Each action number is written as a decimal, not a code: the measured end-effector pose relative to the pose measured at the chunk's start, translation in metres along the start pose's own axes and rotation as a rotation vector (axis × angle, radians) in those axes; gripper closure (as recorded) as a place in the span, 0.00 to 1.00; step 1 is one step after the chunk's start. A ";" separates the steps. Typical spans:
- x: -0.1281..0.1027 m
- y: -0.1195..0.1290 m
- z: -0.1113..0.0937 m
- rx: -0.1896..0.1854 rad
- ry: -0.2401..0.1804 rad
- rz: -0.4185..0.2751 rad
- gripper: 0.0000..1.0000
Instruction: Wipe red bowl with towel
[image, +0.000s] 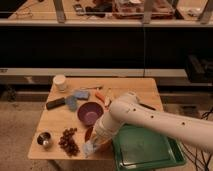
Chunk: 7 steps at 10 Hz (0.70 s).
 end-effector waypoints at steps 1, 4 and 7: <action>0.005 0.000 0.010 0.012 -0.006 0.002 1.00; 0.025 -0.004 0.028 0.049 -0.022 -0.005 1.00; 0.036 -0.015 0.028 0.040 0.006 -0.022 1.00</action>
